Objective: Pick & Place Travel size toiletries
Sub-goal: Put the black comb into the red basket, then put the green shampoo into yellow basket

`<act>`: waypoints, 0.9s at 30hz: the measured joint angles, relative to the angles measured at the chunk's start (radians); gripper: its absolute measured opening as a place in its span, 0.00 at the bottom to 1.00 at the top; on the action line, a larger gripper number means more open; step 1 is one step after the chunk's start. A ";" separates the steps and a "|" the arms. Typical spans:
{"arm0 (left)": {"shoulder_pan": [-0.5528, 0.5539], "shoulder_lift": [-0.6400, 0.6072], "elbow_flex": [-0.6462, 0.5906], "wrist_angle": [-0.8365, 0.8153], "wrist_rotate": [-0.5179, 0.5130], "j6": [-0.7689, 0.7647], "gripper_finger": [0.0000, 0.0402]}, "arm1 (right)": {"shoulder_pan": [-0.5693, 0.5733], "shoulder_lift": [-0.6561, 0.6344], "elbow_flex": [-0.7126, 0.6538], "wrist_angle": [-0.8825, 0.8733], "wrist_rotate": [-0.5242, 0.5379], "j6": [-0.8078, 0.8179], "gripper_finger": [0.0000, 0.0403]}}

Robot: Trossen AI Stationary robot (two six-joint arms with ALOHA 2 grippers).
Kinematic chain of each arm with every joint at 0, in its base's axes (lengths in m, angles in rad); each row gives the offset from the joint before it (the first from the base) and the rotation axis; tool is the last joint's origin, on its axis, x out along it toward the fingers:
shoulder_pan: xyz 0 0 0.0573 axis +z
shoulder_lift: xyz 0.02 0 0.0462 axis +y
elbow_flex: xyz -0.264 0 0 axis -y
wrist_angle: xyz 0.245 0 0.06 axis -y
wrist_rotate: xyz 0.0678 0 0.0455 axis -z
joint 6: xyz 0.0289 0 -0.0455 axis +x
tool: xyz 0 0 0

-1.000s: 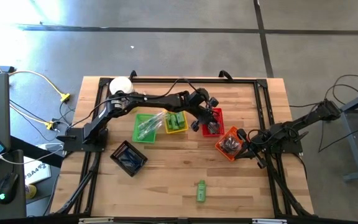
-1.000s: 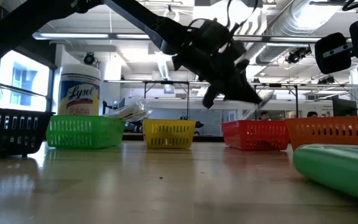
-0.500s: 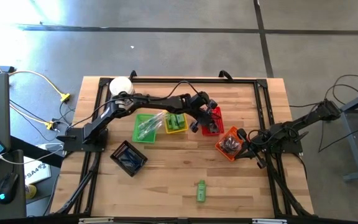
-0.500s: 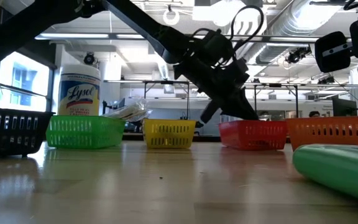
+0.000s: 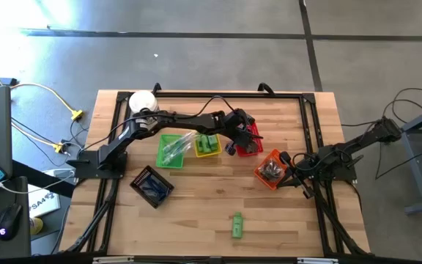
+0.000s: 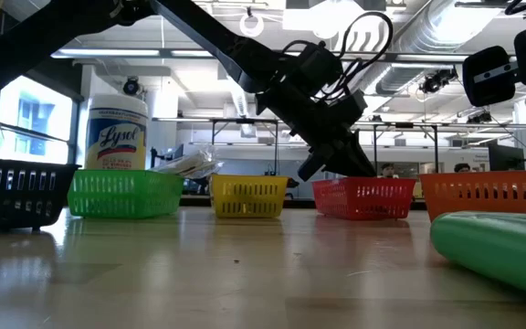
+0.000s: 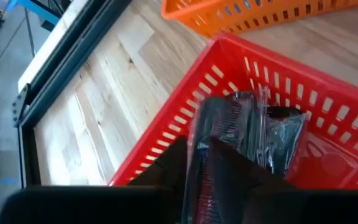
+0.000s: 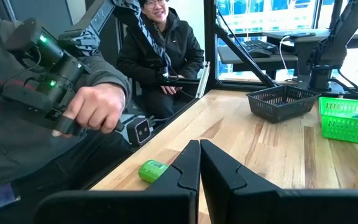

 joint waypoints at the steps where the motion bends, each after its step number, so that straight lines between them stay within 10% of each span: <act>1: -0.001 0.000 0.000 0.004 0.000 0.000 0.17 | 0.000 0.000 0.000 0.000 0.000 0.000 0.01; 12: -0.018 -0.001 0.132 -0.165 -0.005 -0.022 0.45 | 0.000 0.000 0.000 -0.020 -0.001 0.007 0.01; 24: -0.093 -0.005 0.573 -0.926 -0.198 -0.130 0.41 | 0.000 0.000 0.000 -0.027 0.029 0.008 0.01; 27: -0.090 -0.099 0.518 -1.001 -0.169 -0.166 0.31 | 0.000 0.000 0.000 -0.027 0.066 0.008 0.01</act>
